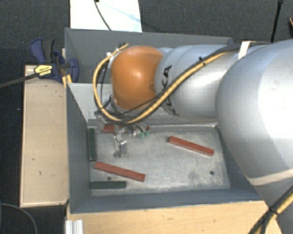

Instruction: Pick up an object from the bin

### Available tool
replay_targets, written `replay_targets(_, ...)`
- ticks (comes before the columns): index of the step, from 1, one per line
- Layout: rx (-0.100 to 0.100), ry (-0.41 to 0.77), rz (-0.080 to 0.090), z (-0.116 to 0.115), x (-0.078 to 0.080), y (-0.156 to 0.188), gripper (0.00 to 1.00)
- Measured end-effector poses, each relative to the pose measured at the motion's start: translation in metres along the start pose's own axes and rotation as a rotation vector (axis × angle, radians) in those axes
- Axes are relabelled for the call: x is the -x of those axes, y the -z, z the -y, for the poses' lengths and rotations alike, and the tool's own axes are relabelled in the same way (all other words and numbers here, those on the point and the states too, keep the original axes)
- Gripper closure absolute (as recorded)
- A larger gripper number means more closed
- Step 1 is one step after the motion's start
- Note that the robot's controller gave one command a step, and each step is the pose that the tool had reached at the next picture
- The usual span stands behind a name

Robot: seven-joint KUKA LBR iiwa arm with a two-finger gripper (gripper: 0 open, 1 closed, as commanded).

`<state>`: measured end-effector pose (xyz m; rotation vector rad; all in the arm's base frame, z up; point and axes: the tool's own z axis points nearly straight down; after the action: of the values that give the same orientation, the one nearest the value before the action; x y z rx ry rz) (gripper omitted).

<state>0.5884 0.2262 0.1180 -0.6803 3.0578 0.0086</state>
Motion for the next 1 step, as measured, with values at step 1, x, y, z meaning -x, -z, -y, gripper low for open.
replay_targets(1,-0.001,0.023,-0.011,-0.0275,-0.0388,-0.0054,0.00)
